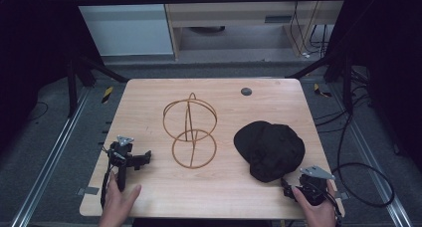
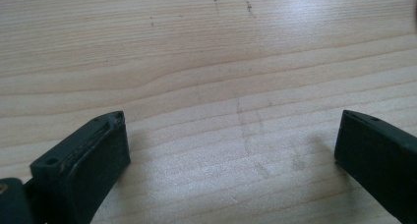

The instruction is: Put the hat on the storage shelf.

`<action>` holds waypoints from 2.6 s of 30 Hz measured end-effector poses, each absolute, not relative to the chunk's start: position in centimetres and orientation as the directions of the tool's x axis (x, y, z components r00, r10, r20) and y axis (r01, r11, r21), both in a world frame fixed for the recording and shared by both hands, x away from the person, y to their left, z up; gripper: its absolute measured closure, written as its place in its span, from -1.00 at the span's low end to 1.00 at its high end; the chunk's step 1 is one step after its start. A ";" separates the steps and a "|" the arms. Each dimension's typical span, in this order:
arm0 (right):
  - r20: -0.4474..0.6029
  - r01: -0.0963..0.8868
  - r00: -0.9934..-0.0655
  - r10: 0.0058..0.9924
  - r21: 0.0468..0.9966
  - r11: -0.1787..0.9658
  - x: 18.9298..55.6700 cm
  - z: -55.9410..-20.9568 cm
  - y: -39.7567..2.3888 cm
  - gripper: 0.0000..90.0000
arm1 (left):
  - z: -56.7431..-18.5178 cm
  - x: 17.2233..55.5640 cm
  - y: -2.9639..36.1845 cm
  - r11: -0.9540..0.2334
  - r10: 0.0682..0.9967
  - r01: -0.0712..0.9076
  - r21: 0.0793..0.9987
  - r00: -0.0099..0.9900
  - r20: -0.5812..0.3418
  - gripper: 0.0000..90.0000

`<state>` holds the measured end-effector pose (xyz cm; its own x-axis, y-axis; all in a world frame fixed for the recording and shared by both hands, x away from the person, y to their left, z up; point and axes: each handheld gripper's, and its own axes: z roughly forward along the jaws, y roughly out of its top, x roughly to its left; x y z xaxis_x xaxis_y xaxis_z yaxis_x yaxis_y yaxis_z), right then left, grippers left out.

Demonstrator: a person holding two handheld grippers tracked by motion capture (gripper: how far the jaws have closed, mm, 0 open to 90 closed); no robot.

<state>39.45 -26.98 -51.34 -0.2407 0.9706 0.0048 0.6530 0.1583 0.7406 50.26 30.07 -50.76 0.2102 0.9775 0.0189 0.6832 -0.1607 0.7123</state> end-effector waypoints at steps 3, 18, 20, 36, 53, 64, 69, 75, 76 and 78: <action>0.010 0.656 -0.258 0.966 0.735 0.168 39.5 -51.2 -27.0 -0.75 | -50.8 50.3 30.1 -0.159 0.978 0.683 0.713 0.209 0.018 -1.00; -0.002 0.702 -0.270 0.963 0.684 0.199 38.5 -47.1 -27.0 -0.72 | -50.8 50.2 30.2 -0.174 0.973 0.680 0.712 0.229 0.019 -1.00; -0.002 0.700 -0.281 0.960 0.683 0.206 38.5 -46.2 -27.0 -0.75 | -50.8 50.2 30.2 -0.173 0.973 0.680 0.712 0.228 0.019 -1.00; -0.038 0.707 -0.377 0.926 0.633 0.314 40.2 -40.6 -26.4 -0.82 | -50.8 50.2 30.1 -0.173 0.974 0.681 0.712 0.227 0.020 -1.00; -0.050 0.695 -0.446 0.894 0.611 0.380 44.8 -36.5 -24.0 -0.72 | -50.8 50.1 29.8 -0.187 0.969 0.677 0.711 0.246 0.021 -1.00; -0.031 0.739 -0.418 0.908 0.571 0.359 47.4 -37.5 -23.7 -0.56 | -50.8 50.0 29.4 -0.197 0.965 0.674 0.712 0.261 0.019 -1.00; -0.013 0.758 -0.413 0.910 0.549 0.352 48.0 -38.0 -23.7 -0.45 | -50.8 50.0 29.3 -0.199 0.964 0.674 0.712 0.265 0.019 -1.00; -0.004 0.768 -0.419 0.908 0.533 0.356 48.3 -38.5 -23.7 -0.23 | -50.8 50.0 29.3 -0.202 0.963 0.673 0.711 0.268 0.020 -1.00; 0.000 0.770 -0.419 0.908 0.530 0.355 48.4 -38.5 -23.7 -0.19 | -50.8 50.0 29.3 -0.202 0.963 0.673 0.711 0.268 0.020 -1.00; 0.006 0.771 -0.424 0.906 0.527 0.358 48.5 -38.6 -23.7 -0.11 | -50.8 50.0 29.3 -0.204 0.963 0.673 0.711 0.270 0.021 -1.00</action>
